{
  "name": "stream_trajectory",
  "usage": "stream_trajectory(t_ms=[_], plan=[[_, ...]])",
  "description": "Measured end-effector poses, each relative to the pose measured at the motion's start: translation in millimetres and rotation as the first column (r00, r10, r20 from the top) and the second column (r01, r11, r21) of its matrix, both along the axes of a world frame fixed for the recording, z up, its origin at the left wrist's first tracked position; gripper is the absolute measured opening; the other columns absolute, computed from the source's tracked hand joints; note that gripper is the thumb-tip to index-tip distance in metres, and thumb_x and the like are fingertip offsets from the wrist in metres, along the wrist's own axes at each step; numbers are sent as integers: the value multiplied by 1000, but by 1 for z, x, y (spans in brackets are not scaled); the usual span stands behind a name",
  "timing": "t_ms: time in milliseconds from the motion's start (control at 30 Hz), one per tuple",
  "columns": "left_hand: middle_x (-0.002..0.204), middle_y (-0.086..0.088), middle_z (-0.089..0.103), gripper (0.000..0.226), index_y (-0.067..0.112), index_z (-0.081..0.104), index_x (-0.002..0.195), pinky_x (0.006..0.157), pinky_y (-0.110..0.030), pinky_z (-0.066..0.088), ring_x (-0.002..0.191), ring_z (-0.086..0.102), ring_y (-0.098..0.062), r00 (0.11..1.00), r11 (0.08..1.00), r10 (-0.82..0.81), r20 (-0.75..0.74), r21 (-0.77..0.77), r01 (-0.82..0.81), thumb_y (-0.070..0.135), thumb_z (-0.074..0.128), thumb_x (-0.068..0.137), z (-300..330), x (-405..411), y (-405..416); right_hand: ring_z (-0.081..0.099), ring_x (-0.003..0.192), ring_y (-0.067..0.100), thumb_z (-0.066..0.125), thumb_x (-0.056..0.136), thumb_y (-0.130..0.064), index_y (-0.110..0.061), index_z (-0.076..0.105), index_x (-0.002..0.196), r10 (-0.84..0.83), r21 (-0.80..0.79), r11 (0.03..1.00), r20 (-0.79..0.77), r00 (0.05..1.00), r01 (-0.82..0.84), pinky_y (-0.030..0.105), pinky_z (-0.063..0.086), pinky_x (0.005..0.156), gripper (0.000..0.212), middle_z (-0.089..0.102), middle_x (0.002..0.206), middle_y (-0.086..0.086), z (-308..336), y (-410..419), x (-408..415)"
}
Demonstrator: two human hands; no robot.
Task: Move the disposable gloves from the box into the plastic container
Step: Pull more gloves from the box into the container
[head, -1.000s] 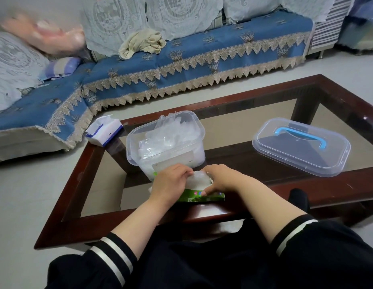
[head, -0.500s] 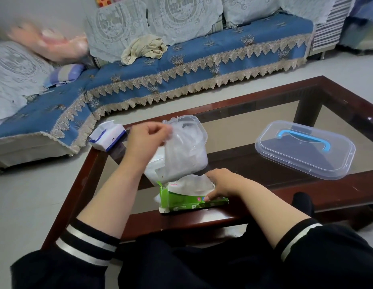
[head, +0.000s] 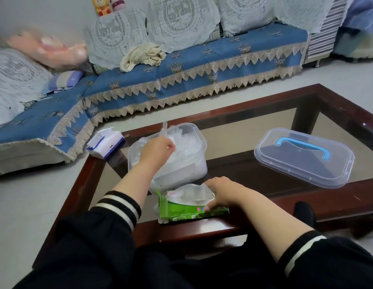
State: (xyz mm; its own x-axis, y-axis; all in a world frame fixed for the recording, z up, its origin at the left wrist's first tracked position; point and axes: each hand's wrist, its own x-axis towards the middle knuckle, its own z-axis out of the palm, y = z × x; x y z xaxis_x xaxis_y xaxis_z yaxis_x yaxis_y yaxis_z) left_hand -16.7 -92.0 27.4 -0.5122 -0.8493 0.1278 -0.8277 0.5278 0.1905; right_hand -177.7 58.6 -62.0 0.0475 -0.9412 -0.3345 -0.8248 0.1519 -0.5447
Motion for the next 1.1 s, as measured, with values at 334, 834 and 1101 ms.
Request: stream_trajectory(t_ms=[334, 834, 1101], plan=[[115, -5, 63, 27, 10, 61, 114, 85, -31, 43, 104, 58, -21, 991, 967, 107, -77, 240, -85, 19, 39, 103, 14, 0, -7, 42, 124, 22, 80, 66, -51, -35, 49, 131, -1, 3, 1000, 1, 1000, 1, 47, 43, 98, 73, 54, 127, -4, -1, 0, -1], [77, 2, 67, 21, 16, 72, 82, 70, -28, 42, 77, 57, -15, 970, 961, -87, -227, 236, 142, 34, 65, 89, -26, 13, 99, 43, 120, 20, 79, 67, -50, -33, 51, 125, -11, 2, 1000, 0, 1000, 11, 47, 45, 94, 66, 54, 120, -5, 1, 3, 0], [87, 1, 69, 21, 21, 67, 97, 76, -31, 48, 81, 61, -25, 915, 948, -15, -403, 285, 141, 24, 46, 101, 41, 16, 85, 48, 119, 26, 78, 61, -59, -29, 52, 126, 12, 2, 1000, -37, 999, -12, 47, 46, 95, 76, 55, 116, -3, -3, -1, 0]])
